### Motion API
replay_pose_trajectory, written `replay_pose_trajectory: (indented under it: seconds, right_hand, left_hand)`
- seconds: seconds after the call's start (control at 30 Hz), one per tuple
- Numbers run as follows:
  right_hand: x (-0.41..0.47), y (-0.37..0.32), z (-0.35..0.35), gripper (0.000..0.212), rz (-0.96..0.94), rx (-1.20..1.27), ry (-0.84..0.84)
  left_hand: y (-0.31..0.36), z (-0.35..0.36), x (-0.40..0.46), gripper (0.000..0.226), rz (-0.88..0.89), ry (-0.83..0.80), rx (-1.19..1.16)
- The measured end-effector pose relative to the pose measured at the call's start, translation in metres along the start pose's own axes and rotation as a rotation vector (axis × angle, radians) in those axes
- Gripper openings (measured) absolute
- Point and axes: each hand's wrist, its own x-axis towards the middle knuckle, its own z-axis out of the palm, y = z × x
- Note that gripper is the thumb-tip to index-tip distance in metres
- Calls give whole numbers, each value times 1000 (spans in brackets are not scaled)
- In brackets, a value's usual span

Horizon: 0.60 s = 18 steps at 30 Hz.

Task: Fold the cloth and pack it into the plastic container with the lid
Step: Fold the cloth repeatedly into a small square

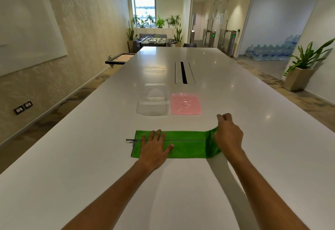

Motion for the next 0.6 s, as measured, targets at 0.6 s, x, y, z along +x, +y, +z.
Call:
replay_pose_trajectory:
  seconds: [0.6]
  right_hand:
    - [-31, -80, 50, 58, -358, -153, -179]
  left_hand:
    - [-5, 5, 3, 73, -21, 46, -49]
